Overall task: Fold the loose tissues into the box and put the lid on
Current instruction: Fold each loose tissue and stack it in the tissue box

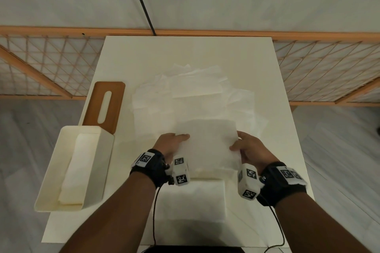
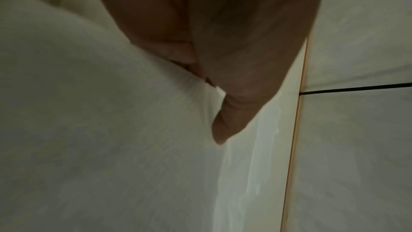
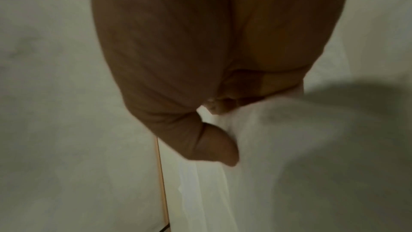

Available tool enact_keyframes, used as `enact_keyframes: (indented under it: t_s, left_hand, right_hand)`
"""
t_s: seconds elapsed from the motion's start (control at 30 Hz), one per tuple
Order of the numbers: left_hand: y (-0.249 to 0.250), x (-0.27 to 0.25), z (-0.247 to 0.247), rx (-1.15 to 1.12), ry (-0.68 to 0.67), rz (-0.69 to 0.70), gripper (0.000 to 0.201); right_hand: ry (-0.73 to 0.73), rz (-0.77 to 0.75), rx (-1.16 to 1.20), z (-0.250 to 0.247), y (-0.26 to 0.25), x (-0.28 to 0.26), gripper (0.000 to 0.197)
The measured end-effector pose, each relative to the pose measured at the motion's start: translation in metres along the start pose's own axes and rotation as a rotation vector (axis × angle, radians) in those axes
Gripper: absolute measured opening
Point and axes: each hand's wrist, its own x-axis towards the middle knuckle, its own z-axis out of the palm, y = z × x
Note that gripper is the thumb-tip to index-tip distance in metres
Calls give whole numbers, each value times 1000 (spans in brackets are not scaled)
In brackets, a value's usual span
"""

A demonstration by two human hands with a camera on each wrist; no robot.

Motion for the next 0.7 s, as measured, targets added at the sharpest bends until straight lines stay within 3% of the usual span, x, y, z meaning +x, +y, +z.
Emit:
enact_keyframes:
  t_s: [0.13, 0.23, 0.4, 0.53, 0.6, 0.7]
  left_hand:
    - [-5, -5, -14, 47, -34, 88, 13]
    - [-7, -19, -21, 29, -61, 157, 12]
    - [6, -53, -44, -14, -98, 393, 18]
    - [21, -87, -62, 21, -118, 592, 30]
    - [27, -102, -70, 16, -151, 659, 27]
    - [33, -118, -79, 41, -130, 726, 20]
  right_hand:
    - [24, -30, -47, 4, 0, 0, 21]
    - [62, -98, -115, 10, 1, 4, 14]
    - [-82, -227, -192, 15, -14, -14, 19]
    - [-72, -429, -134, 26, -31, -37, 20]
    - [-93, -518, -59, 31, -40, -49, 30]
    - [-142, -612, -3, 36, -49, -66, 25]
